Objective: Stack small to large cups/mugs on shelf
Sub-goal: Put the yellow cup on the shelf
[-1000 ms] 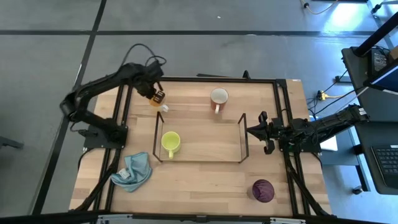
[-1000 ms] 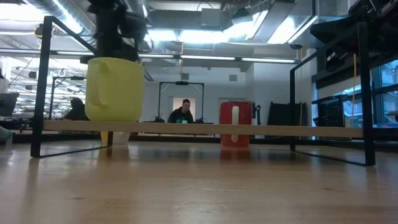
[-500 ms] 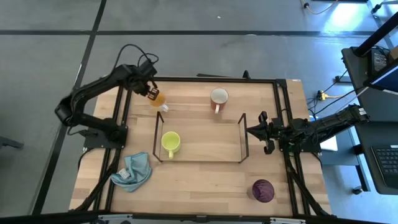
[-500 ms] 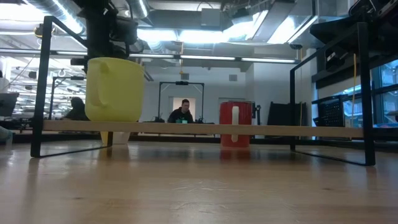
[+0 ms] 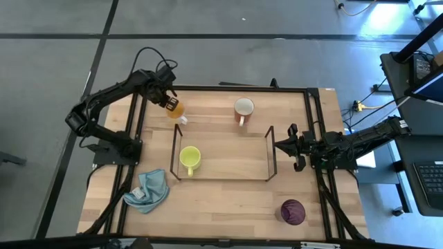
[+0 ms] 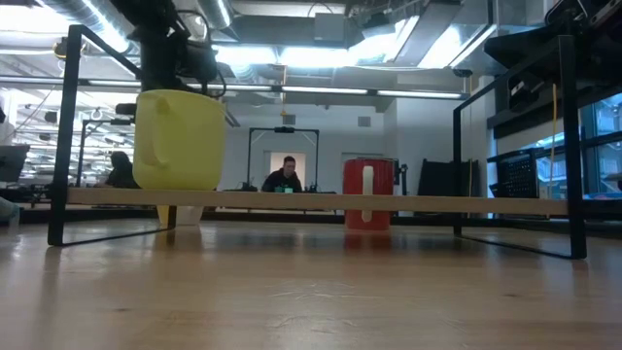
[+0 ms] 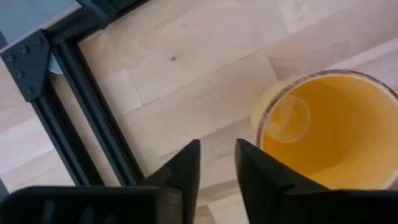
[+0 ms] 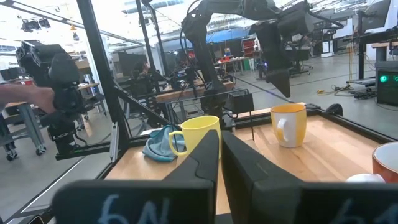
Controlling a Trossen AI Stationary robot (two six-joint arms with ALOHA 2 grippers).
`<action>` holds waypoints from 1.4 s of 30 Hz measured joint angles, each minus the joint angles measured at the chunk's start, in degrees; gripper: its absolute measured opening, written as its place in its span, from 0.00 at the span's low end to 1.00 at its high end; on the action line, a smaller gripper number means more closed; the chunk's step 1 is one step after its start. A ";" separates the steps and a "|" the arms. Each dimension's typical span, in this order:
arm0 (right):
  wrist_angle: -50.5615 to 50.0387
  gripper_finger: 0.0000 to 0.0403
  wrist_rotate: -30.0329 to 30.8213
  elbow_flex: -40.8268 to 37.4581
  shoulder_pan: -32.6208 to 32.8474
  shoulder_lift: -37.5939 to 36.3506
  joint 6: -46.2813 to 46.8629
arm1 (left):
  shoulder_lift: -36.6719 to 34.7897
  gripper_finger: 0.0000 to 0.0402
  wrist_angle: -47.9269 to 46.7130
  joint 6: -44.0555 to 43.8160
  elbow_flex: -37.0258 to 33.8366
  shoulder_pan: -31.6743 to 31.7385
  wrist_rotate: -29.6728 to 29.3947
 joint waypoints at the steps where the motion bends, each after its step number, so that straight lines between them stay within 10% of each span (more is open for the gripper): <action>1: 0.00 0.05 0.00 0.00 0.01 -0.02 0.01 | 0.00 0.27 0.25 0.48 0.00 0.04 -0.03; 42: 0.00 0.05 -0.02 0.00 0.00 -0.02 -0.05 | 0.35 0.36 9.83 0.27 -7.02 -0.03 8.98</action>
